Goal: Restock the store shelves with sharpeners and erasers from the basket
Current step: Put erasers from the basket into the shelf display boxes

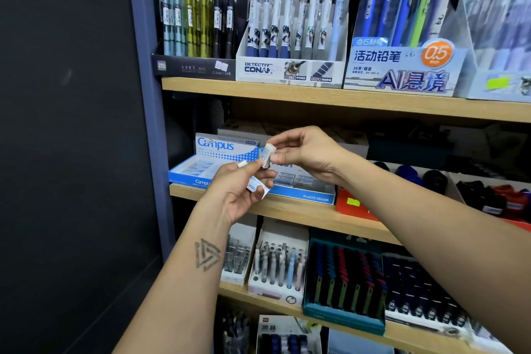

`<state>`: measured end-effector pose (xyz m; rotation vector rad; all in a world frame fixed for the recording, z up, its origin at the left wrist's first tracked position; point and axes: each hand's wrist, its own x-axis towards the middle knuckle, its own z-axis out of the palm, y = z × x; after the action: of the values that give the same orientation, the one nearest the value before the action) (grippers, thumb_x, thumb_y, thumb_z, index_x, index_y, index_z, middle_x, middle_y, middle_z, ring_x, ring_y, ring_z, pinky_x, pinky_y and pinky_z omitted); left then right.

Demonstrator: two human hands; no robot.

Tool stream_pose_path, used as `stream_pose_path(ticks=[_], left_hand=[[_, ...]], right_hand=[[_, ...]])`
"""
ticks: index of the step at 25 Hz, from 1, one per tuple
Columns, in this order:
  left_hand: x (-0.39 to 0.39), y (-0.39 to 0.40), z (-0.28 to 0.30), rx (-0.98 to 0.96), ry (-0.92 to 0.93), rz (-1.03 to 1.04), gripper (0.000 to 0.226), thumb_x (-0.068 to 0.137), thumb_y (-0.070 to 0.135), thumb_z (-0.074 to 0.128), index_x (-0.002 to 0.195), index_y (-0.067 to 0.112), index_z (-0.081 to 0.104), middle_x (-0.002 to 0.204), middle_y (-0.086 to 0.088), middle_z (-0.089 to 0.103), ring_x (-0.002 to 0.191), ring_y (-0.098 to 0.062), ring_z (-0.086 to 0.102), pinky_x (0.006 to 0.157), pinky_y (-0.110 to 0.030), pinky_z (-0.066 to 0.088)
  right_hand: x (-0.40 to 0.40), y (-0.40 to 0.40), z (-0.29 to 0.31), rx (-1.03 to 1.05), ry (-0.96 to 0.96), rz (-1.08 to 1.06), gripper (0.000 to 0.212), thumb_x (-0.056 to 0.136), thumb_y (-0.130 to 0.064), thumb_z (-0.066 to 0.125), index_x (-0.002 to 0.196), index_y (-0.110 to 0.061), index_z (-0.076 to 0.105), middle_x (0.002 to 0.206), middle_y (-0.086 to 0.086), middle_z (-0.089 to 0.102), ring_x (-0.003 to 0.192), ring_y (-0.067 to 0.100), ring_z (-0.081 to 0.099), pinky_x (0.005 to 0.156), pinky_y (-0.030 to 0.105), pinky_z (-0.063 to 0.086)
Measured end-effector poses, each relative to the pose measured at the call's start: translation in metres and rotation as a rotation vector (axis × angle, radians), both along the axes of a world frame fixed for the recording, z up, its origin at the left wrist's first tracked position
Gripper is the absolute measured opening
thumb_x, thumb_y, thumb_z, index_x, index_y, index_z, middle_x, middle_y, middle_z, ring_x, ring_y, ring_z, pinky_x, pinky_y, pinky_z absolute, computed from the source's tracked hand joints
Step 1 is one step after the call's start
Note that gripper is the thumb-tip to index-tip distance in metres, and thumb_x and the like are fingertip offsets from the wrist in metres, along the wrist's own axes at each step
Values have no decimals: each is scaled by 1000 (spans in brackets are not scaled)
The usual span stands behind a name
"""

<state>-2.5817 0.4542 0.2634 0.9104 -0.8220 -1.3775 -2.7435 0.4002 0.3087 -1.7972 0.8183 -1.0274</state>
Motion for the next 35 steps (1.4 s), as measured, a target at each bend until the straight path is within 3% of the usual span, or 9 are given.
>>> stream_pose_path(ticks=[5,9,12,16,21,24,26,32,35], left_hand=[[-6,-2,0,17,47,-41,20,101,14,57,104,-5,63,73,-18,69,52,-19,63,35,-17,42],[-3,-8,-1,46,261,30,20,103,10,51,96,-8,56,83,-24,63,68,-29,67,47,-30,57],[-5,-8,0,53,391,-41,22,105,15,48,94,-3,55,89,-23,62,77,-33,67,53,-56,58],[-7,-10,-2,43,371,-112,23,104,23,49,95,4,57,87,-15,68,70,-28,73,61,-71,53],[-4,-16,-5,50,369,-75,26,106,23,44,96,2,55,103,-20,70,87,-36,73,67,-62,55],[-3,-22,-8,58,369,-29,28,107,24,42,100,0,55,113,-22,67,102,-39,65,77,-60,52],[-2,-24,-8,46,412,13,29,107,25,41,103,0,54,119,-25,64,102,-39,65,76,-58,53],[16,-22,-5,62,330,136,18,104,23,48,95,13,60,111,-7,70,98,-26,67,94,-52,50],[37,-22,-9,143,216,254,16,102,20,51,92,12,61,93,-5,71,79,-15,64,76,-33,53]], right_hand=[[-7,1,2,37,61,-44,30,84,4,73,113,-2,70,94,13,71,88,20,68,84,32,57],[-23,-16,7,-290,987,-429,26,86,-23,77,111,-18,75,104,0,71,97,17,66,79,25,51],[-22,-24,-5,-287,1254,-452,15,78,-28,83,88,-25,72,97,-6,64,90,16,62,79,30,54],[-13,-28,-19,-351,1206,-501,18,80,-15,77,70,-21,64,98,3,70,88,23,64,81,36,58],[-8,-26,-24,-439,1196,-524,11,85,-10,73,79,-16,67,100,9,71,94,25,65,78,32,53],[4,-15,-8,-268,682,-453,6,88,-10,68,88,-7,73,96,12,74,85,20,69,74,31,59],[15,0,-1,15,362,-159,14,89,-10,72,100,0,72,90,17,72,75,20,68,65,28,59],[35,4,-8,6,132,-51,21,79,9,76,97,-3,73,84,13,66,73,18,64,66,24,57],[38,-4,-9,30,41,-87,27,76,11,77,98,-4,72,82,8,66,75,18,64,65,24,56]])
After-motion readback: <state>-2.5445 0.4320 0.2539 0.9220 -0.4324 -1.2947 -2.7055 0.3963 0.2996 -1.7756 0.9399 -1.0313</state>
